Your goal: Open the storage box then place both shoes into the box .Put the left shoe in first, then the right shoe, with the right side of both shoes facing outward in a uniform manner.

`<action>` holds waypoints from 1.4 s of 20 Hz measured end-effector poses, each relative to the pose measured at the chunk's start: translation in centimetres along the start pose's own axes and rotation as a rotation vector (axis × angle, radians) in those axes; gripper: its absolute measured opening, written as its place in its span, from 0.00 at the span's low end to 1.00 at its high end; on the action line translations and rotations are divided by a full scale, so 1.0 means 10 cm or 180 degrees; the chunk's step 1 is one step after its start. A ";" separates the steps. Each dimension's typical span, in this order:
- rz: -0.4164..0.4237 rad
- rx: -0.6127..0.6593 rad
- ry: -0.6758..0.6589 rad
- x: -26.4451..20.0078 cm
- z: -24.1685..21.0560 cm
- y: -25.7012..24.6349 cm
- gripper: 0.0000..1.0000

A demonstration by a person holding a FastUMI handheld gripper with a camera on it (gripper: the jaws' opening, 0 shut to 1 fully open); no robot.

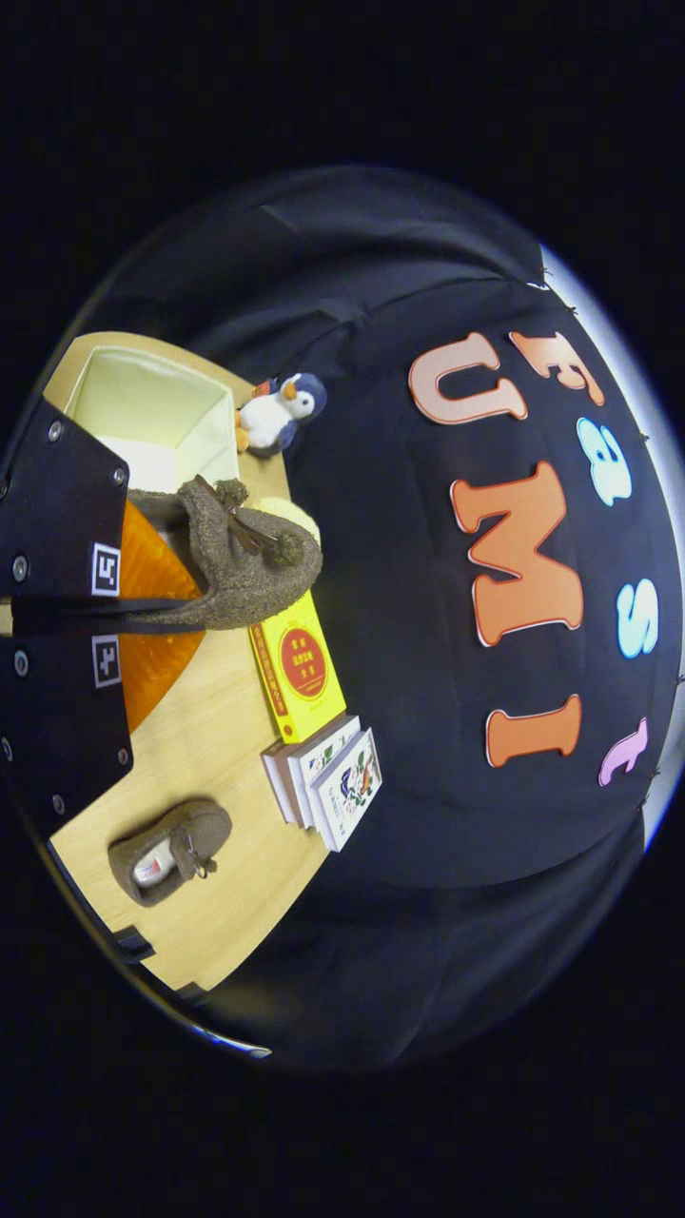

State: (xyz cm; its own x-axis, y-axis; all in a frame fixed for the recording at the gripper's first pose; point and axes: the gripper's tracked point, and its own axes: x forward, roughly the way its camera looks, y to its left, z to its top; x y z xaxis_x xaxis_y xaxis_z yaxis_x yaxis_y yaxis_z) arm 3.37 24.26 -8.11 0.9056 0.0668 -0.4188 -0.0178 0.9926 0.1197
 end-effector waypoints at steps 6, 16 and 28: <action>0.0265 0.0077 0.0113 0.06 -0.25 0.92 0.01; 0.0288 -0.0012 0.0699 0.48 -1.23 1.58 0.01; 0.0390 -0.0355 0.0883 0.29 -1.41 1.57 0.99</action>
State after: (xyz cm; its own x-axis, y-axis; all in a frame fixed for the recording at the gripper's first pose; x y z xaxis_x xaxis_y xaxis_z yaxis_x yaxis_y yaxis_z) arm -0.26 41.47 -20.18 0.7441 0.1963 -0.6385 -0.1798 0.9794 0.0915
